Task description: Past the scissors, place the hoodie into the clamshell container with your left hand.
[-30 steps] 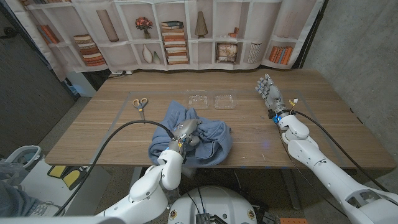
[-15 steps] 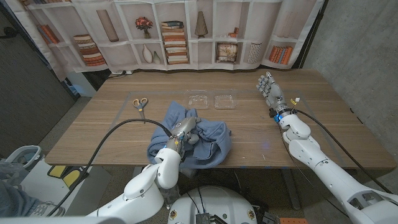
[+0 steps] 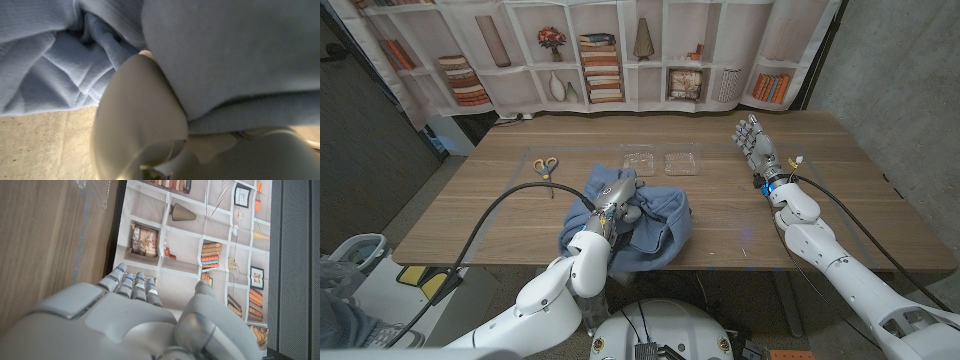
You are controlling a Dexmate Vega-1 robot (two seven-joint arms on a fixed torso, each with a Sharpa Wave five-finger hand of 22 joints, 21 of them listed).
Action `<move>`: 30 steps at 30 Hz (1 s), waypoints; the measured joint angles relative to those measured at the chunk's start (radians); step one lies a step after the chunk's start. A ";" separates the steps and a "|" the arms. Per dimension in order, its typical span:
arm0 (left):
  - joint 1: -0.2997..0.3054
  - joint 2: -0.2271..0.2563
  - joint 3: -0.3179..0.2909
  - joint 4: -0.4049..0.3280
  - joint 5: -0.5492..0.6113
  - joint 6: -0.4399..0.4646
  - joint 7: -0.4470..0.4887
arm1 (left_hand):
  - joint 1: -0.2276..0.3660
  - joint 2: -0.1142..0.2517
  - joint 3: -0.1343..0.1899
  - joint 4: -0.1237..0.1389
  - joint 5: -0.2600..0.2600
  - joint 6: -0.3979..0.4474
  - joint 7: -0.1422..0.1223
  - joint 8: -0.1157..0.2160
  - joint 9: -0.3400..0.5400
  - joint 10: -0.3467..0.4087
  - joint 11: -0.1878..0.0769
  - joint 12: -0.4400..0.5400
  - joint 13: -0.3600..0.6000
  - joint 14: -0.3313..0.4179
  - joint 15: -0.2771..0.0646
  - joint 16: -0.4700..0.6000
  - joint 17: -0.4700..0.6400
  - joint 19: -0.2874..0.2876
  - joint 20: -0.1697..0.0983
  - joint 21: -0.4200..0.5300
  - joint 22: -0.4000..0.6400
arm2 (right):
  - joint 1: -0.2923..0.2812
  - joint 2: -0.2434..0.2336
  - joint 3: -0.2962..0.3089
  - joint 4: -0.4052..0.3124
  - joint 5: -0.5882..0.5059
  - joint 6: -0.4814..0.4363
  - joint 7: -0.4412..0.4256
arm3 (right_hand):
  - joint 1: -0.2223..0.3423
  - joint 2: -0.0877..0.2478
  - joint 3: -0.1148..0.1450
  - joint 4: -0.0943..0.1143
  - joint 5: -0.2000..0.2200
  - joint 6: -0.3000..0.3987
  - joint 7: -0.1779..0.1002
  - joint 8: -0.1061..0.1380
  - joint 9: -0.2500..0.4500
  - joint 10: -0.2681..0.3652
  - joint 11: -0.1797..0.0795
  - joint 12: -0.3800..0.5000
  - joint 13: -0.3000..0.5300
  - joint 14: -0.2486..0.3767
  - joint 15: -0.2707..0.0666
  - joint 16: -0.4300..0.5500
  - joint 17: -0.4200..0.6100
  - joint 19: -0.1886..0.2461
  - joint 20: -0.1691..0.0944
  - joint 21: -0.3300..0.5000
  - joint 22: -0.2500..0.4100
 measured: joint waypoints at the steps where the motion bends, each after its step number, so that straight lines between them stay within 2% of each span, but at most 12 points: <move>1: -0.002 0.003 -0.002 -0.005 0.000 0.000 -0.002 | 0.000 0.000 0.000 0.000 0.000 0.000 0.000 0.001 0.002 0.000 0.000 0.000 0.004 0.000 0.000 0.000 0.000 0.000 0.000 0.002 0.000 | 0.000 0.000 0.000 -0.001 0.001 0.000 0.000 | 0.000 0.000 0.000 0.000 0.000 0.000 0.000 0.000 0.000 0.000 0.000 0.000 0.000 0.000 0.000 0.000 0.000 0.004 0.004 0.000 0.000; 6: -0.008 0.013 -0.010 -0.027 -0.008 0.005 -0.018 | 0.000 0.000 0.004 -0.004 0.001 0.000 0.000 0.005 0.010 0.000 0.000 0.001 0.013 0.003 0.003 0.000 0.000 0.002 0.002 0.010 0.000 | -0.001 -0.003 0.001 -0.006 0.001 0.000 0.002 | 0.000 0.000 0.000 0.000 0.000 0.000 0.000 0.000 0.000 0.000 0.000 0.000 0.000 0.000 0.000 0.000 0.000 0.004 0.003 0.000 0.000; 9: -0.009 0.019 -0.013 -0.040 -0.009 0.007 -0.021 | 0.000 0.000 0.004 -0.004 0.006 0.000 0.000 0.008 0.014 0.004 0.004 0.004 0.014 0.005 0.005 0.000 0.001 0.002 0.002 0.016 0.000 | -0.001 -0.003 0.001 -0.007 0.001 0.000 0.003 | 0.000 0.000 0.000 0.000 -0.006 0.000 0.000 0.000 0.000 0.000 0.000 0.000 0.000 0.000 0.000 0.000 0.000 0.007 -0.008 0.000 0.000; 10: -0.010 0.022 -0.014 -0.044 -0.009 0.007 -0.021 | 0.000 0.000 0.007 -0.007 0.006 0.007 0.007 0.011 0.015 0.006 0.006 0.004 0.014 0.005 0.005 0.000 0.001 0.002 0.002 0.019 0.000 | -0.001 -0.003 0.001 -0.007 0.001 0.000 0.003 | 0.000 0.000 0.002 -0.002 -0.007 0.000 0.000 0.000 0.000 0.000 0.000 0.000 0.000 0.000 0.000 0.000 0.000 0.005 -0.010 0.000 0.000; 15: -0.010 0.036 -0.026 -0.068 -0.021 0.018 -0.042 | 0.000 0.000 0.009 -0.009 0.006 0.007 0.007 0.012 0.018 0.005 0.009 0.004 0.021 0.007 0.007 0.000 0.005 0.004 0.004 0.025 0.000 | -0.002 -0.005 0.002 -0.013 0.001 0.001 0.004 | 0.000 0.000 0.004 -0.004 -0.007 0.000 0.000 0.000 0.000 0.000 0.000 0.000 0.000 0.000 0.000 0.000 0.000 0.002 -0.013 0.000 0.000; 30: -0.021 0.071 -0.044 -0.125 -0.016 0.039 -0.070 | 0.007 -0.007 0.018 -0.018 0.013 0.021 0.011 0.012 0.026 0.005 0.009 0.004 0.061 0.015 0.015 0.000 0.006 0.005 0.005 0.050 -0.007 | -0.010 -0.012 0.007 -0.032 -0.002 0.008 -0.001 | 0.004 0.004 0.004 -0.004 -0.007 0.000 0.000 0.000 0.000 0.000 0.000 0.000 0.000 -0.004 0.004 0.000 0.000 0.002 -0.013 0.000 0.000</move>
